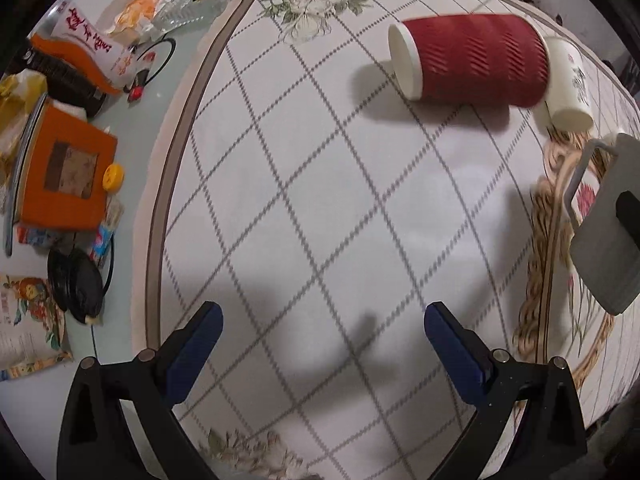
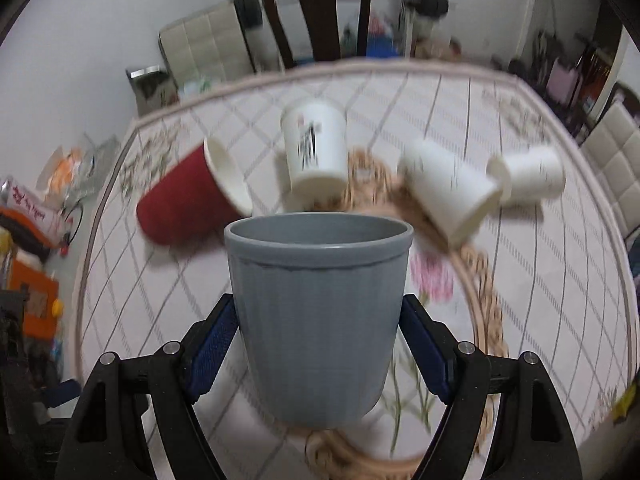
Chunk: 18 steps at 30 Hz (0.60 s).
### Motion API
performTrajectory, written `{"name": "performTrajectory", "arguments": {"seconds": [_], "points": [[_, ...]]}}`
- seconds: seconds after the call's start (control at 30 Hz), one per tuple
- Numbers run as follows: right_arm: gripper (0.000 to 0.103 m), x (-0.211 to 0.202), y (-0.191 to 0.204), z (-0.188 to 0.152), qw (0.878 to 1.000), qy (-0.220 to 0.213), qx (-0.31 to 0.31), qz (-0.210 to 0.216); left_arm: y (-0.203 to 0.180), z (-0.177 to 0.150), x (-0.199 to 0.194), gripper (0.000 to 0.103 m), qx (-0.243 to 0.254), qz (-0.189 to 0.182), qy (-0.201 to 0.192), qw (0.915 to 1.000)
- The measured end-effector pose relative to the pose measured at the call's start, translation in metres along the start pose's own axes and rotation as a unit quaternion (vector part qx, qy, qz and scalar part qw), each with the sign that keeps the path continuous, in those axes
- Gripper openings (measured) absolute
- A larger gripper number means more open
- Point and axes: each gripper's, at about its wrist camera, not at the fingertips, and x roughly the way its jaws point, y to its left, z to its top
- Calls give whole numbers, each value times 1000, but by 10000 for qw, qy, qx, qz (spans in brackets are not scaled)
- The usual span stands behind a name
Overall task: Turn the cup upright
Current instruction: 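Lower the upright grey cup onto the flower oval and open the left tool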
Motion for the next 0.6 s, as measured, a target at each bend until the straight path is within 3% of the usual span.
{"name": "performTrajectory", "arguments": {"seconds": [0.13, 0.3, 0.43, 0.6], "points": [[83, 11, 6, 0, 9981, -565, -58, -236, 1, 12, 10, 103, 9, 5, -96, 10000], [83, 25, 18, -17, 9955, -847, -235, -364, 1, 6, 15, 103, 128, 22, -141, 9998], [83, 17, 16, -34, 9953, -840, -343, -348, 0, -9, 13, 103, 278, 65, -203, 9994], [85, 14, 13, -48, 9976, -499, -343, -329, 2, -30, 0, 103, 341, 103, -349, 9988]]}}
